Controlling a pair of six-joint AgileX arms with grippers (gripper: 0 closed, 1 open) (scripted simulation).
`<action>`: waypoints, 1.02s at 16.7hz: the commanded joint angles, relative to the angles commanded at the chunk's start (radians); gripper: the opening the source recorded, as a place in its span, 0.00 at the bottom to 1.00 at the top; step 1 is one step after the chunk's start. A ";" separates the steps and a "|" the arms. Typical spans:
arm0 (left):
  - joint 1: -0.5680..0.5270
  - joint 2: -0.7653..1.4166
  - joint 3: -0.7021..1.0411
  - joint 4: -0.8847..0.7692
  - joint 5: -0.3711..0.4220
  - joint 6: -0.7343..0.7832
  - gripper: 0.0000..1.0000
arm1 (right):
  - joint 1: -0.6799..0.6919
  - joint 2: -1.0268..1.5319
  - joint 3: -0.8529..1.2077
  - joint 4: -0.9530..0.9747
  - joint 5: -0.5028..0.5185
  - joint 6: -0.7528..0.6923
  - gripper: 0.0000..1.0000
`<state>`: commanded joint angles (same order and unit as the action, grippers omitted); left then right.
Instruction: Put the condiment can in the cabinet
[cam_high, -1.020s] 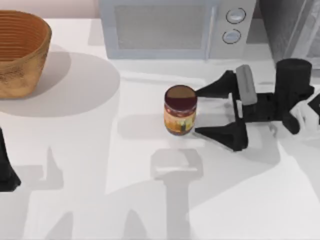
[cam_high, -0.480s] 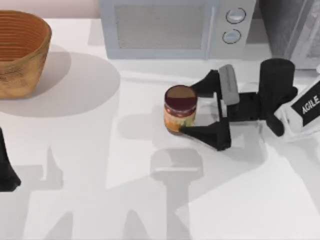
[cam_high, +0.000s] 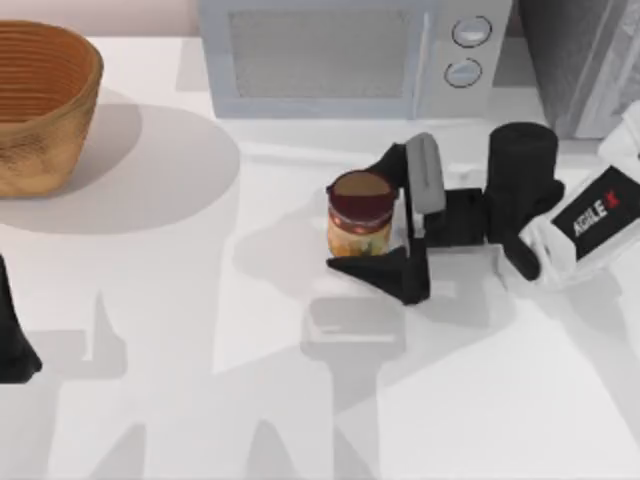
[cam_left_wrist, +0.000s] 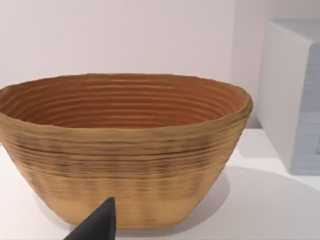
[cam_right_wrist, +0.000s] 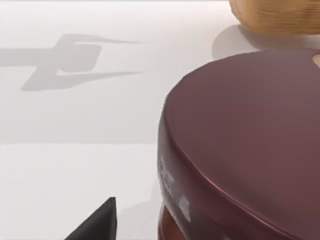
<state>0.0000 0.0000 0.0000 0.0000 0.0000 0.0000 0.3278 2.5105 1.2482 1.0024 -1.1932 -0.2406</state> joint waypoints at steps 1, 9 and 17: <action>0.000 0.000 0.000 0.000 0.000 0.000 1.00 | 0.000 0.000 0.000 0.000 0.000 0.000 0.85; 0.000 0.000 0.000 0.000 0.000 0.000 1.00 | 0.000 0.000 0.000 0.000 0.000 0.000 0.25; 0.000 0.000 0.000 0.000 0.000 0.000 1.00 | 0.000 0.000 0.000 0.000 0.000 0.000 0.00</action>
<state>0.0000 0.0000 0.0000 0.0000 0.0000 0.0000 0.3278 2.5105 1.2482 1.0024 -1.1932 -0.2406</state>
